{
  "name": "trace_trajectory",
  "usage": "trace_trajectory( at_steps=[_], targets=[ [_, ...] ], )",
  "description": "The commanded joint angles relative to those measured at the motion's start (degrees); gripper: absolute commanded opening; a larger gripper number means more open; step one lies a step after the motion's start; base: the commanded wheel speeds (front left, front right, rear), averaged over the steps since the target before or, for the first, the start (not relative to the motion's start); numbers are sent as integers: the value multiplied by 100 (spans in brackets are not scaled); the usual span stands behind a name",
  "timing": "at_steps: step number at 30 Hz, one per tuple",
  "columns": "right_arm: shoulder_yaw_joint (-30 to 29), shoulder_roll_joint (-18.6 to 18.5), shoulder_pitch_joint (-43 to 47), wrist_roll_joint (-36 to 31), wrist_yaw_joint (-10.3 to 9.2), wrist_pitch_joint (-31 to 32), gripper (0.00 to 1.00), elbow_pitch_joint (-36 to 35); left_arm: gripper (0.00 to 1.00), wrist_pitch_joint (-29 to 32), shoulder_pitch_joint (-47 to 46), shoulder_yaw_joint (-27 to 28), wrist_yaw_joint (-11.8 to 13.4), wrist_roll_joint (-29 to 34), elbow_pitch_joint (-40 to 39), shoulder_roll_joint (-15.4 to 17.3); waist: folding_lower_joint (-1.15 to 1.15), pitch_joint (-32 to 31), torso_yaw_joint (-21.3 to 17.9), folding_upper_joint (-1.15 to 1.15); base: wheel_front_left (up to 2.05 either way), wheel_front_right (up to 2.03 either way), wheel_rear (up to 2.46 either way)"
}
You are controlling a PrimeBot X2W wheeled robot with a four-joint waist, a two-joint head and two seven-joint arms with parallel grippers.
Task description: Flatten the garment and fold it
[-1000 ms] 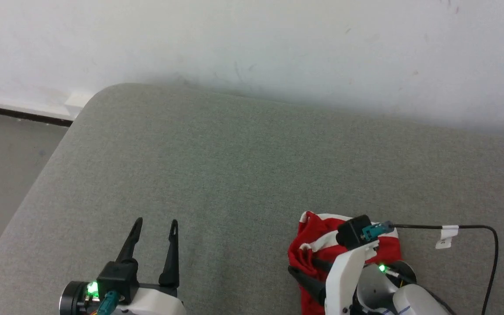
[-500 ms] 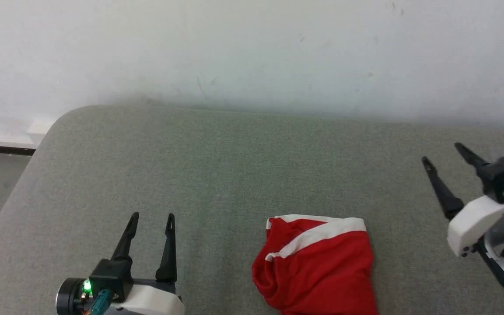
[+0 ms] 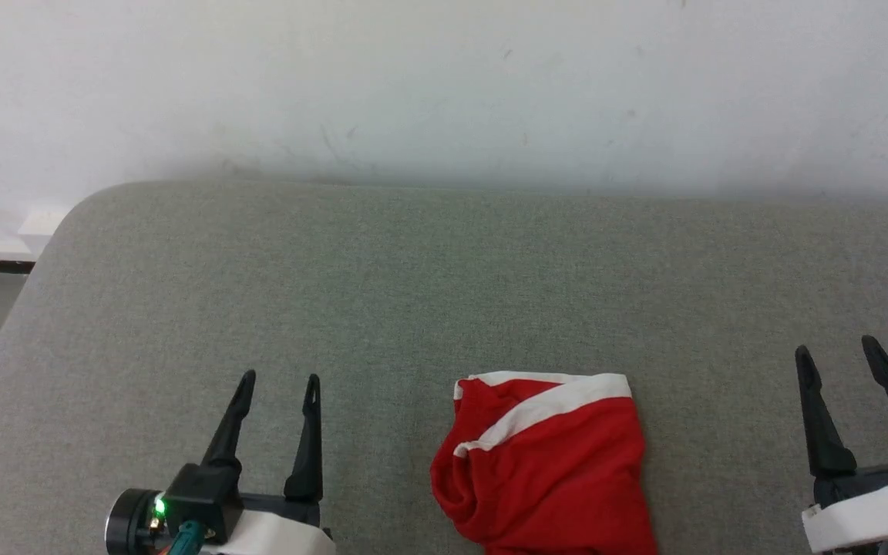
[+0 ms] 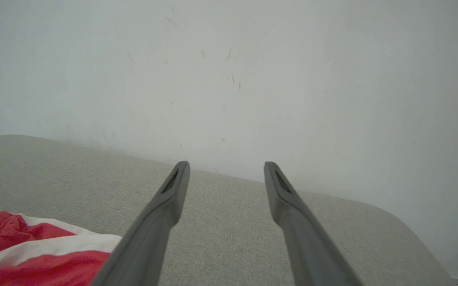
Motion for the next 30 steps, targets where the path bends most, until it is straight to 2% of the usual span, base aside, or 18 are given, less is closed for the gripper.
trace_trajectory(
  at_steps=[1, 9, 12, 14, 19, 23, 27, 30],
  targets=[
    [-38, 65, 59, -2, -5, -41, 100, -91, 100, -27, 81, -13, 8, 56, -52, -11, 0, 21, -3, 0, 0, 0, 0],
    [-174, 161, 262, -52, -5, 3, 100, -256, 100, -27, 84, -62, 14, 83, -130, -52, 0, 137, 100, 0, 0, 0, 0],
    [-8, 107, 269, 280, -5, 224, 100, -277, 100, -27, 26, -78, 3, 95, -129, -61, 0, 200, 152, 0, 0, 0, 0],
    [237, 9, 275, 807, -5, 619, 100, -283, 100, -27, -9, -86, -3, 97, -99, -66, 0, 256, 180, 0, 0, 0, 0],
    [861, -564, 137, 2531, -5, 2061, 100, -232, 100, -27, -117, -128, -24, 114, -28, -77, 0, 473, 262, 0, 0, 0, 0],
    [1229, -961, -76, 3829, -5, 2944, 100, -199, 100, -27, -245, -227, -19, 170, -9, -86, 0, 663, 390, 0, 0, 0, 0],
    [1542, -1137, -297, 4627, -5, 3702, 100, -27, 100, -27, -350, -290, 18, 163, 14, -96, 0, 811, 531, 0, 0, 0, 0],
    [1692, -1175, -471, 4834, -5, 4125, 100, 260, 100, -27, -417, -353, 43, 158, 17, -101, 0, 911, 645, 0, 0, 0, 0]
  ],
)
